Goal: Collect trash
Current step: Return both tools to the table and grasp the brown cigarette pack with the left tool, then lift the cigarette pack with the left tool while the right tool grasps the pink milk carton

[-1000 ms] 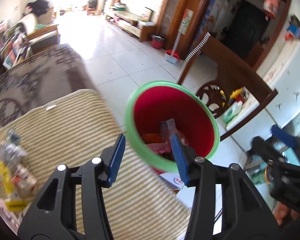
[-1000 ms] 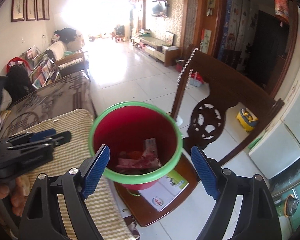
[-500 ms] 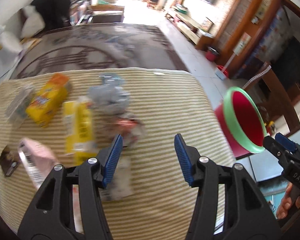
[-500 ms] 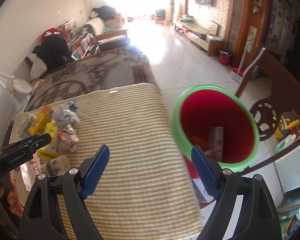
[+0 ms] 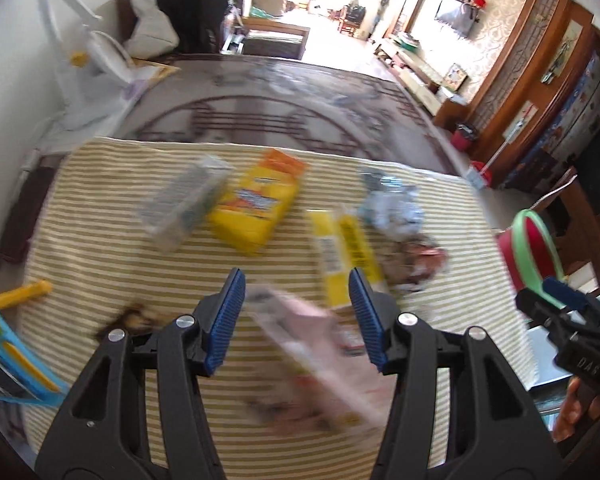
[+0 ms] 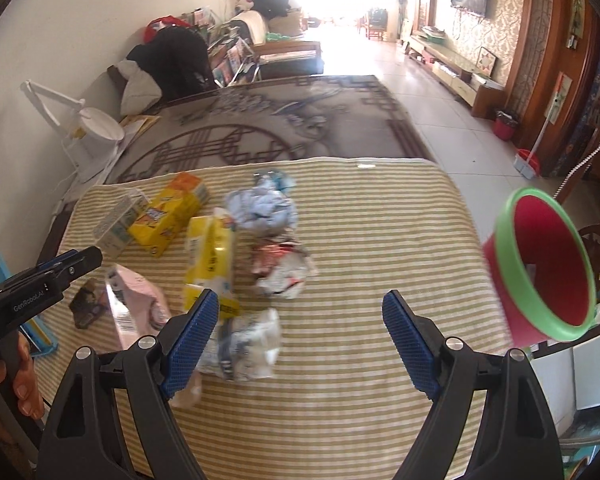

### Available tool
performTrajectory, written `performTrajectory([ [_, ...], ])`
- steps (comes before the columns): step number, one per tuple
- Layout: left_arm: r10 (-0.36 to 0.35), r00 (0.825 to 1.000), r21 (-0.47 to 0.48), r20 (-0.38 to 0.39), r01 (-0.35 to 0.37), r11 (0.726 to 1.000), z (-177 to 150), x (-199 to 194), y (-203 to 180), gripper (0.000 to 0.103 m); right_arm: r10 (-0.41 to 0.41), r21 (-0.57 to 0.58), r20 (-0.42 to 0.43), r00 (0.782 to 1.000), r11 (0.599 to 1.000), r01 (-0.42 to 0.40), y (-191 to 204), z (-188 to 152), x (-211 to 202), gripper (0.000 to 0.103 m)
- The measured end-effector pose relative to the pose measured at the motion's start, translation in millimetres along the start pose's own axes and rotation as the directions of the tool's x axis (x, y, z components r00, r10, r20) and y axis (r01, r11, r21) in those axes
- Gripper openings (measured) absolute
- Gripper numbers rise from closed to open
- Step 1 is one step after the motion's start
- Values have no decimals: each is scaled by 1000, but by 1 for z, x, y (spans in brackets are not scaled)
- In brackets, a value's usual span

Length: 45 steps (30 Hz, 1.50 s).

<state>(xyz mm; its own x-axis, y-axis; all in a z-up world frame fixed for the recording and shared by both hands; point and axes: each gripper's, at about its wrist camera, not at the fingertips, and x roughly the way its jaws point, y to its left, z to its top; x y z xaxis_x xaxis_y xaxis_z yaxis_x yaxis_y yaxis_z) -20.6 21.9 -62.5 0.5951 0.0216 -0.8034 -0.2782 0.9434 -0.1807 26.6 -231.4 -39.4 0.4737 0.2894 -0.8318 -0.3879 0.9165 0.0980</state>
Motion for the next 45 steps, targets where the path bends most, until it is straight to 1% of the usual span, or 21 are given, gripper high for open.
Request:
performTrajectory([
  [4,114,993,28,-5,-114,993,-11,-4,43,51,49,-17,-29,998,999,-50,35,0,14,81],
  [5,147,989,30,-17,-146,989,-15,-1,56,51,55,-27,-34,998,998,-56,42,0,15,81],
  [6,162,986,34,-34,-161,986,-19,3,67,51,59,-35,-39,998,998,-60,48,0,17,81],
  [9,189,974,65,-128,-182,981,-34,23,92,52,71,-40,-63,996,996,-73,61,-2,22,81],
  [11,198,965,72,-173,-188,980,-44,34,102,57,78,-28,-82,994,996,-81,65,-3,26,81],
  [13,191,956,72,-221,-179,981,-53,44,109,60,78,-21,-91,993,997,-80,68,-4,28,81],
  [17,192,946,92,-261,-174,980,-64,58,116,63,74,-23,-97,993,997,-76,74,-4,29,81],
  [21,192,949,98,-250,-173,980,-63,63,114,65,77,-30,-109,991,996,-81,80,-6,32,81],
  [22,193,950,101,-247,-173,980,-63,64,113,57,80,-31,-113,990,996,-84,81,-6,33,81],
  [23,189,948,99,-256,-168,981,-63,66,113,46,83,-33,-117,990,996,-87,82,-7,33,81],
  [25,180,948,80,-264,-164,983,-62,70,118,29,90,-38,-127,988,995,-95,86,-8,36,81],
  [27,143,954,34,-264,-139,990,-59,68,121,24,95,-46,-135,986,994,-102,90,-9,38,81],
  [29,128,958,14,-255,-128,992,-55,66,124,14,99,-58,-143,985,992,-109,95,-9,40,81],
  [31,122,962,5,-243,-124,992,-53,62,123,10,105,-72,-151,983,991,-117,101,-10,43,81],
  [34,92,966,-19,-240,-100,995,-51,58,122,8,113,-94,-166,980,987,-130,111,-11,50,81],
  [37,79,966,-43,-245,-92,995,-51,59,123,9,115,-131,-191,975,981,-142,124,-12,62,81],
  [39,82,966,-44,-247,-95,994,-50,61,125,12,110,-163,-217,970,975,-148,134,-16,72,81],
  [40,89,963,-42,-253,-103,994,-50,62,125,23,112,-170,-230,967,973,-153,137,-18,76,81],
  [41,87,963,-44,-255,-102,994,-48,64,126,39,110,-176,-238,965,972,-155,139,-20,80,81],
  [42,88,964,-47,-251,-103,994,-48,64,126,44,105,-186,-243,964,971,-152,141,-22,83,81],
  [45,95,964,-61,-248,-113,992,-48,63,127,51,37,-258,-253,967,961,-104,149,-29,98,81],
])
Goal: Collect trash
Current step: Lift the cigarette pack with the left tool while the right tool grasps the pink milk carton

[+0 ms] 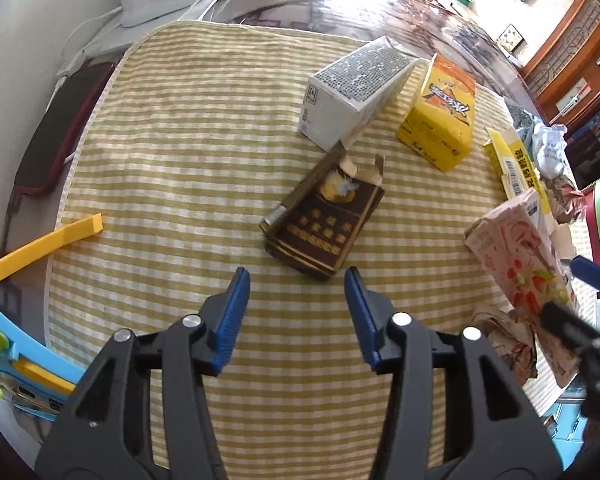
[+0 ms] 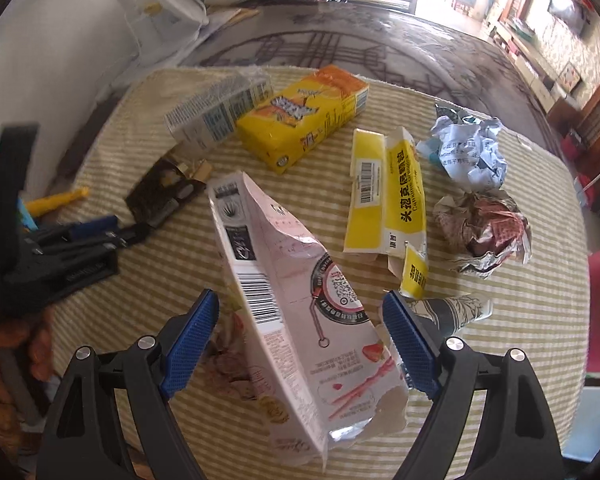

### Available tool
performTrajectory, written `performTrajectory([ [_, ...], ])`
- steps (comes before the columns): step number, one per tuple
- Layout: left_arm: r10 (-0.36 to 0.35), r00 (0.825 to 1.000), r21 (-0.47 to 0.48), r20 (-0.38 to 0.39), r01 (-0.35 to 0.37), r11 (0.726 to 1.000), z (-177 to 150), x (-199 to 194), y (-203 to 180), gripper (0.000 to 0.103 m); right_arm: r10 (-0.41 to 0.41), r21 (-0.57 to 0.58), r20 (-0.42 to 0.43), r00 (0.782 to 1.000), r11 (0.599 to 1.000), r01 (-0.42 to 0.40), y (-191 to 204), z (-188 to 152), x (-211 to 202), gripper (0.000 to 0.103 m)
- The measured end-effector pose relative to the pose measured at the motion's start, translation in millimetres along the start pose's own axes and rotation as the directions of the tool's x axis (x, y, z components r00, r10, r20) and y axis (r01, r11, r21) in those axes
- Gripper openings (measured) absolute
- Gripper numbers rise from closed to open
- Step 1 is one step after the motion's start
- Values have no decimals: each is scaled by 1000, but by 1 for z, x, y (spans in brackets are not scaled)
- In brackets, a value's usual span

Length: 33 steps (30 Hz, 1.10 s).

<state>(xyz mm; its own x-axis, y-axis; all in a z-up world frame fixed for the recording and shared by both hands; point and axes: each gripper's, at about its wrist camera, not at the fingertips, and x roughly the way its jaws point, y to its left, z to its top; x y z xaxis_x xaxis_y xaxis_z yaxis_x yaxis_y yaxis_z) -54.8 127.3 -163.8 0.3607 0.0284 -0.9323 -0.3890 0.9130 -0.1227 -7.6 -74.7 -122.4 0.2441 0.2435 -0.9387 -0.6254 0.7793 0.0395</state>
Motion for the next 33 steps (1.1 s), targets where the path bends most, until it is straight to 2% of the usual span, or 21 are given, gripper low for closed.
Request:
performTrajectory([
  [1,2,1000,-3,0,-2,1000,1,1,0,56,-3,-9,-8,1000,1000,3,1,-1,4,81],
  [3,2,1000,0,-2,-2,1000,3,4,-1,56,15,-9,-19,1000,1000,-15,2,-2,10,79],
  [5,5,1000,12,-4,-5,1000,5,6,-5,56,27,-1,-19,999,1000,-27,1,-3,11,64],
  [8,12,1000,27,-3,-12,1000,9,10,-11,58,65,11,-10,998,998,-65,-3,-4,7,59],
  [16,20,1000,57,8,-21,998,22,21,-24,60,106,38,57,993,993,-108,-6,-3,-22,58],
  [19,39,999,62,13,-40,997,25,24,-27,48,116,56,88,989,991,-121,-9,-1,-33,59],
  [23,24,1000,48,15,-25,999,26,21,-27,44,121,77,130,984,988,-131,-14,2,-46,58],
  [26,47,998,30,50,-48,998,19,3,-25,44,115,93,156,981,987,-130,-19,3,-54,59],
  [33,-10,988,41,154,4,999,19,-47,-44,44,102,126,197,975,984,-128,-30,6,-63,59],
])
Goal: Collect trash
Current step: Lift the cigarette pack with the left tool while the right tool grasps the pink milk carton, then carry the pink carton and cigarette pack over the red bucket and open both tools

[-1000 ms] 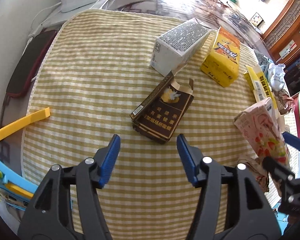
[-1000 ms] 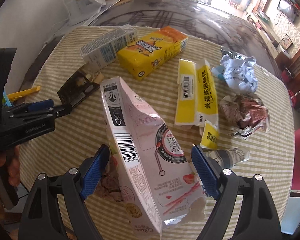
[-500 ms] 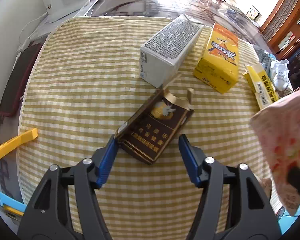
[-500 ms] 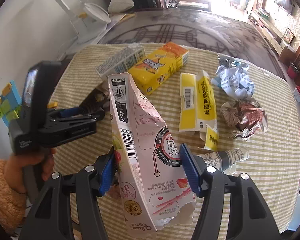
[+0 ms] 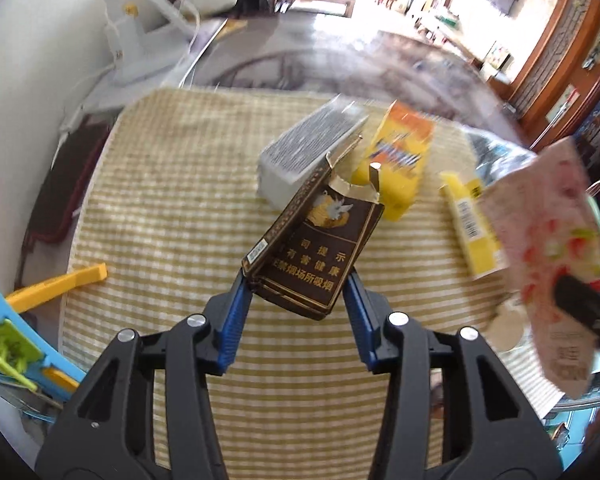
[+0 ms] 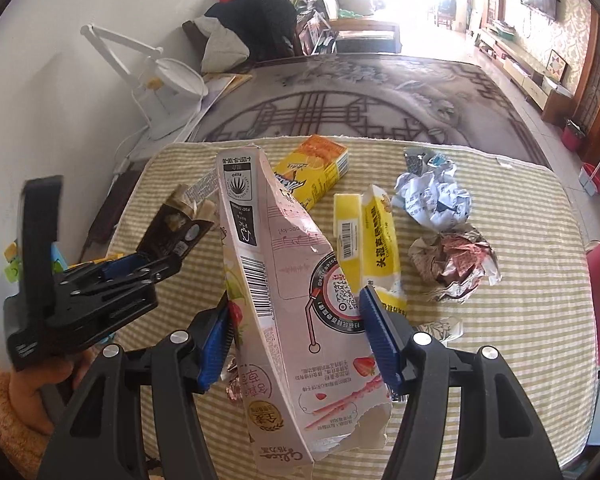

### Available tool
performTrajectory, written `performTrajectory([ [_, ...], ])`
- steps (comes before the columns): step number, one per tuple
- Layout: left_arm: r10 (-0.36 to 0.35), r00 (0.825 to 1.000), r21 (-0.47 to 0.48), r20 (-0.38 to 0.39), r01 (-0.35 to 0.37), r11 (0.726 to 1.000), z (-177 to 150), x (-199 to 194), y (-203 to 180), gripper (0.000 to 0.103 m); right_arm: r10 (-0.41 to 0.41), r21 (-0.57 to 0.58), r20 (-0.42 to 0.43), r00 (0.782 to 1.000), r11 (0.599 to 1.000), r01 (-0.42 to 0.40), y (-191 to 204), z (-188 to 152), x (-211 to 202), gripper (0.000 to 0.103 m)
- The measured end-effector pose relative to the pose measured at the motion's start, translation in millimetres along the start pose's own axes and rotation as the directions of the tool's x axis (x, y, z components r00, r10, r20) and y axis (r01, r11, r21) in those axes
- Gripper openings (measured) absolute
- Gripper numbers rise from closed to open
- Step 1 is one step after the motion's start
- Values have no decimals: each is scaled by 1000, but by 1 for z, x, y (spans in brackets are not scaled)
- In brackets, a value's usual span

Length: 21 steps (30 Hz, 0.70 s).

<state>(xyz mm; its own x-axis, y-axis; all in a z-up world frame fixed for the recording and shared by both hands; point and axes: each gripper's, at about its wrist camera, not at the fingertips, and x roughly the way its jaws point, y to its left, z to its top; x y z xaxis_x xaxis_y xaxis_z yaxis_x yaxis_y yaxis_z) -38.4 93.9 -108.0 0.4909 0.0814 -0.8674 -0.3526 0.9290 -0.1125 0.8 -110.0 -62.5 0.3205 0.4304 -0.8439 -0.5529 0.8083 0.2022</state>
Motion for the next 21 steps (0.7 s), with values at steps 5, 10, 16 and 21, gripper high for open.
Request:
performTrajectory([
  [5,-25,998,16,52,24,1000,12,-18,-18,44,-6,24,27,1000,1000,5,-8,3,-8,59],
  [10,-64,993,26,96,62,998,23,-32,-33,44,-35,54,75,997,998,31,-21,9,-24,59],
  [16,-84,988,64,126,76,995,28,-42,-54,45,-74,100,118,990,993,62,-43,11,-43,59],
  [21,-86,989,86,125,75,993,26,-42,-67,45,-87,129,135,987,989,69,-59,9,-52,59],
])
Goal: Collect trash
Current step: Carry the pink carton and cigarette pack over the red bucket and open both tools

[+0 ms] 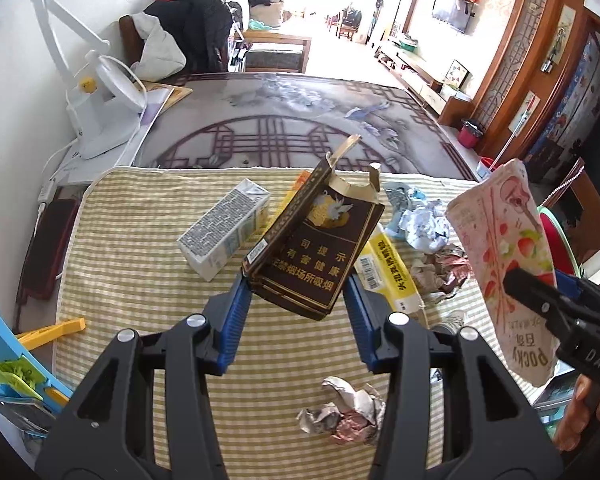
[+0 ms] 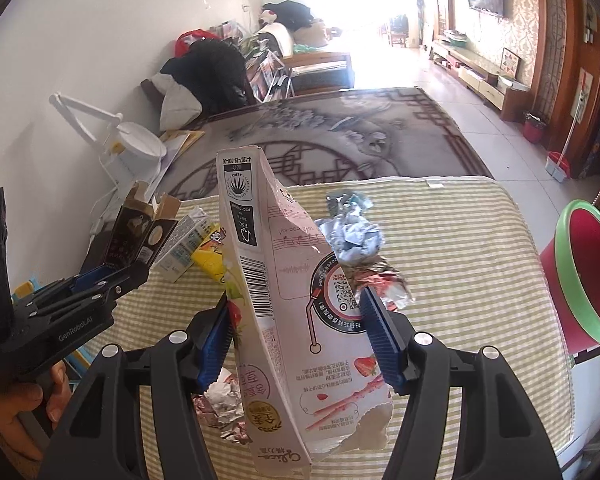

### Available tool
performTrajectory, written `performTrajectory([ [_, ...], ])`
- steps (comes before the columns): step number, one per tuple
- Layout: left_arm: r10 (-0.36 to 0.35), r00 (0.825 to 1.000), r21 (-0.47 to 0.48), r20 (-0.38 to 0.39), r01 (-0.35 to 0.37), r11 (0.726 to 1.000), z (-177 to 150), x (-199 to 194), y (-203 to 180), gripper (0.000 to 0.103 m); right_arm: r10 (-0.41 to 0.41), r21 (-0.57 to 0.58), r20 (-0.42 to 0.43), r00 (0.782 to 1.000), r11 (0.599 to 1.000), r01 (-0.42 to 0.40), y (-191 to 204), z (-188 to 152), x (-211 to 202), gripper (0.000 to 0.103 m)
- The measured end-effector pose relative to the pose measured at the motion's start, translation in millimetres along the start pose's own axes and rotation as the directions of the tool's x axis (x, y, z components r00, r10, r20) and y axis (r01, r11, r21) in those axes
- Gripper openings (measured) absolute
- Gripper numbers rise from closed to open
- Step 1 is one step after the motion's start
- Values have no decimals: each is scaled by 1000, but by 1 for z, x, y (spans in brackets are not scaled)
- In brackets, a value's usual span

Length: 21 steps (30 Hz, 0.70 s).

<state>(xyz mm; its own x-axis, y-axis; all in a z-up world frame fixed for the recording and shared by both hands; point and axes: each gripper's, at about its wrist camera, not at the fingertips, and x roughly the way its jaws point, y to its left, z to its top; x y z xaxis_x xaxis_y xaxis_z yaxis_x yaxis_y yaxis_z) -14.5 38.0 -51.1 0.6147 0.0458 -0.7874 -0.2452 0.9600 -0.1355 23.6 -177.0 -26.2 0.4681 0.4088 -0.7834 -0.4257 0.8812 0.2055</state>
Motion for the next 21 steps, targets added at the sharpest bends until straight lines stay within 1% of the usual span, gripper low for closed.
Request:
performTrajectory([
  [9,8,1000,21,5,-8,1000,-2,-1,-34,45,3,26,1,1000,1000,-3,-30,-7,-9,59],
  [21,13,1000,11,-1,-13,1000,-9,3,-99,45,17,-5,4,1000,1000,-17,-87,-10,-28,59],
])
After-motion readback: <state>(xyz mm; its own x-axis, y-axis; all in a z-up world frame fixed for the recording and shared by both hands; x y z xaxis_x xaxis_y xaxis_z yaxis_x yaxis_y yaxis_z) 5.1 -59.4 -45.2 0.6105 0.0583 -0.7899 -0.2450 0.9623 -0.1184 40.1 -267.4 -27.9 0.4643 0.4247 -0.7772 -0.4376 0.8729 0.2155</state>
